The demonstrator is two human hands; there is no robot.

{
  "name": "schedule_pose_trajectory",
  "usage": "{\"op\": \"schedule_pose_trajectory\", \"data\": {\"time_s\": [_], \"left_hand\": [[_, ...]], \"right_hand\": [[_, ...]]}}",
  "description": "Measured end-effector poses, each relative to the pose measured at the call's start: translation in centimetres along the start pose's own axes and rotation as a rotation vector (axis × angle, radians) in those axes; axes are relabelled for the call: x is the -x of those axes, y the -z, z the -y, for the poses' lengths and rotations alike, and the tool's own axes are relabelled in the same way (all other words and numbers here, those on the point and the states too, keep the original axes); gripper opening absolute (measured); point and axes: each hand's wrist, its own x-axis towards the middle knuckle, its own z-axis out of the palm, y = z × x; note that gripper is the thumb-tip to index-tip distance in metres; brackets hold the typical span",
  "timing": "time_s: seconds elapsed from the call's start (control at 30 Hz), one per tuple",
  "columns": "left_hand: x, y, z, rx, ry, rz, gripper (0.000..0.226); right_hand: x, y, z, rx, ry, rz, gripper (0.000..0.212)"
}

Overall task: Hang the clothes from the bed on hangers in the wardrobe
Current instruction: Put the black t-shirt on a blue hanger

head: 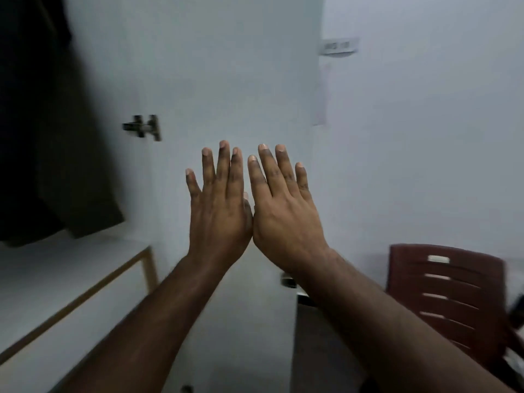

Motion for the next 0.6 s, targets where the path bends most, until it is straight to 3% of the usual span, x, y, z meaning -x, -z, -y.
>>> {"op": "schedule_pose_trajectory", "data": {"time_s": [0.27, 0.47, 0.6], "left_hand": [[-2.0, -4.9, -23.5, 0.298, -0.158, -0.019, 0.074], [-1.8, -6.4, -38.0, 0.491, -0.288, 0.026, 0.067], [-1.5, -7.3, -46.2, 0.581, -0.392, 0.048, 0.088]], "right_hand": [[9.3, 11.7, -17.9, 0.262, -0.140, 0.025, 0.059], [15.6, 19.8, -27.3, 0.413, -0.251, 0.011, 0.063], [19.6, 24.4, -32.1, 0.536, -0.345, -0.002, 0.067]]}}
